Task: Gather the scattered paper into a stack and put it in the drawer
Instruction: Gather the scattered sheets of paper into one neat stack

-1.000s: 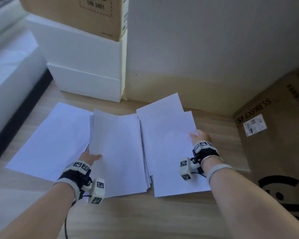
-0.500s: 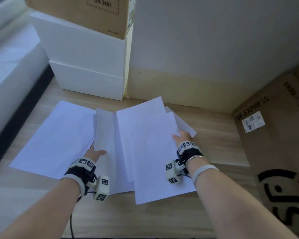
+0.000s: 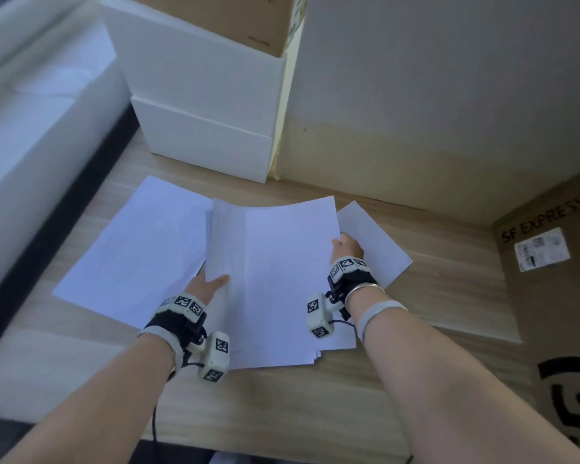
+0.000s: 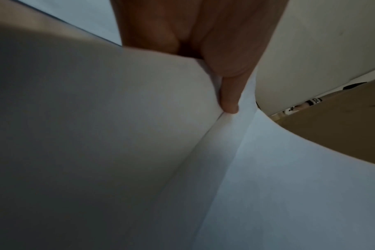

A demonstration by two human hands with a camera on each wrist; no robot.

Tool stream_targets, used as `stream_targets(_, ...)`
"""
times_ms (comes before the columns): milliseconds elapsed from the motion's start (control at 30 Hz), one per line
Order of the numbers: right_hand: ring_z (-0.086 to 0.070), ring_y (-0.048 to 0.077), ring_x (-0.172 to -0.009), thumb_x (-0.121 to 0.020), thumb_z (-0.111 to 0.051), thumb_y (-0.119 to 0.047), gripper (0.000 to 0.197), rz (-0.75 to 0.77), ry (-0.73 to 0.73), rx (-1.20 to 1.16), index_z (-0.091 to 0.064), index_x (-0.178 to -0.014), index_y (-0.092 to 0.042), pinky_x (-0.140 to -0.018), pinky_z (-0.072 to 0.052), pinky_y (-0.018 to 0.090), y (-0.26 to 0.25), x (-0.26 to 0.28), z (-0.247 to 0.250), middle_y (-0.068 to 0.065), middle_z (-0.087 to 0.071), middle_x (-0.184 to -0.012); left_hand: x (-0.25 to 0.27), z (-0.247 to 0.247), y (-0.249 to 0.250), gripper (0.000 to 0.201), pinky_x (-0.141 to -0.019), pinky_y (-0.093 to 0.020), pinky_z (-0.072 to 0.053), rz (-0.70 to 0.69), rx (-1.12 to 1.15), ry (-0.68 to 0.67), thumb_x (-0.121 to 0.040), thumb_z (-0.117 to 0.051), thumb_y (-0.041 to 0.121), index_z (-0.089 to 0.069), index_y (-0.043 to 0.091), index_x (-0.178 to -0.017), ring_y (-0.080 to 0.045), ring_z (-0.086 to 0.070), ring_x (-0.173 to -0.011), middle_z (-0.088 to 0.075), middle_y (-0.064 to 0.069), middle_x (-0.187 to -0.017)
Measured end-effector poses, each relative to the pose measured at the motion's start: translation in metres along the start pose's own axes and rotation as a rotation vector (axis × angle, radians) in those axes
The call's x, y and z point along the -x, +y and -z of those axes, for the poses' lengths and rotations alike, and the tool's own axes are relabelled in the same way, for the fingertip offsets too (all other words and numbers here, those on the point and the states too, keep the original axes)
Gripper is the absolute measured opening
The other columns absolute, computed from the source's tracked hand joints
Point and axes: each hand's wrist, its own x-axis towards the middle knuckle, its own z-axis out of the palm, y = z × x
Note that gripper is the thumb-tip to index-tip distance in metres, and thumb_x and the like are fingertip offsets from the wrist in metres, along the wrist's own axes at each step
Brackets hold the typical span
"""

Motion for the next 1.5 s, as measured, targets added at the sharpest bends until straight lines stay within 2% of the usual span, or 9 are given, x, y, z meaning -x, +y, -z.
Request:
stream_targets(233,-0.043,0.033,-0.131,-0.097,-0.042,-0.022,0.048,-0.119,-0.104,0.074,-0.031,-0.142,-0.008,-0.104,-0.037,0.039,-0.018,0.003,-0.035,0.017,-0.042,-0.143,0.001,-0.002,0.001,0.072,-0.091,-0.033,-0.037,-0.001,0.008,0.010,-0.086,-0.060,0.038,-0.027,0.019,-0.147,-0.033,-0.050,-0.123,-0.051,-0.014,-0.138)
stream_targets(467,-0.054,0.030,-0.118,-0.097,-0.036,-0.013,0.038,0.004,-0.237,0.208,-0.051,-0.130,-0.003,-0.092,-0.044,0.030,-0.014,0.013,-0.048,0.017,-0.053,-0.135,0.003,-0.006,0.008,0.072,-0.098,-0.031,-0.036,-0.058,0.077,0.014,-0.086,-0.062,0.020,-0.024,0.021,-0.147,-0.030,-0.047,-0.127,-0.049,-0.009,-0.141)
stream_targets(700,-0.036,0.023,-0.079,-0.092,-0.035,-0.004,0.038,0.057,-0.139,0.280,-0.039,-0.055,-0.011,-0.070,-0.035,0.027,-0.019,0.013,-0.027,0.010,-0.044,-0.068,0.010,0.022,0.000,0.043,-0.098,-0.039,-0.045,0.010,0.180,0.066,-0.086,-0.063,0.016,-0.054,-0.001,-0.125,-0.035,-0.059,-0.111,-0.060,-0.021,-0.126)
stream_targets(767,-0.049,0.031,-0.082,-0.092,-0.036,-0.008,0.031,0.102,-0.156,0.245,-0.065,-0.079,-0.004,-0.080,-0.047,0.031,-0.028,0.018,-0.028,0.018,-0.064,-0.091,0.016,0.040,-0.003,0.041,-0.095,-0.040,-0.044,-0.003,0.215,0.113,-0.086,-0.063,0.013,-0.055,-0.003,-0.123,-0.034,-0.059,-0.108,-0.061,-0.020,-0.121)
stream_targets(867,-0.063,0.029,-0.104,-0.095,-0.040,-0.015,0.033,0.174,-0.236,0.204,-0.066,-0.115,-0.014,-0.091,-0.049,0.030,-0.042,0.031,-0.040,0.008,-0.066,-0.121,0.025,0.070,-0.015,0.042,-0.096,-0.040,-0.043,-0.001,0.224,0.189,-0.085,-0.063,0.013,-0.055,-0.004,-0.123,-0.037,-0.058,-0.114,-0.061,-0.022,-0.124)
stream_targets(1000,-0.061,0.019,-0.079,-0.097,-0.039,-0.016,0.035,0.326,-0.347,0.212,-0.062,-0.124,-0.018,-0.071,-0.047,0.020,-0.063,0.055,-0.075,0.006,-0.066,-0.121,0.038,0.105,-0.040,0.040,-0.092,-0.035,-0.043,0.019,0.226,0.278,-0.084,-0.064,0.011,-0.057,-0.005,-0.121,-0.033,-0.060,-0.105,-0.061,-0.020,-0.121)
stream_targets(1167,-0.052,0.025,-0.125,-0.099,-0.034,-0.016,0.040,0.494,-0.542,0.365,-0.050,-0.136,-0.019,-0.101,-0.038,0.026,-0.082,0.084,-0.124,0.002,-0.054,-0.138,0.053,0.134,-0.076,0.042,-0.090,-0.033,-0.042,0.100,0.237,0.352,-0.086,-0.063,0.012,-0.055,-0.004,-0.123,-0.032,-0.059,-0.107,-0.060,-0.023,-0.125)
stream_targets(1333,-0.037,0.019,-0.138,-0.099,-0.029,-0.014,0.046,0.580,-0.631,0.484,-0.036,-0.144,-0.023,-0.113,-0.026,0.026,-0.084,0.091,-0.152,-0.004,-0.036,-0.152,0.063,0.149,-0.106,0.049,-0.090,-0.032,-0.041,0.202,0.187,0.360,-0.086,-0.062,0.025,-0.052,0.002,-0.128,-0.036,-0.058,-0.113,-0.060,-0.018,-0.126)
stream_targets(1500,-0.044,0.029,-0.130,-0.096,-0.028,-0.008,0.048,0.664,-0.621,0.722,-0.038,-0.141,-0.020,-0.105,-0.040,0.036,-0.082,0.087,-0.159,0.004,-0.044,-0.144,0.058,0.151,-0.119,0.054,-0.091,-0.036,-0.045,0.239,0.164,0.355,-0.083,-0.065,0.031,-0.054,0.001,-0.127,-0.032,-0.059,-0.097,-0.063,-0.020,-0.120)
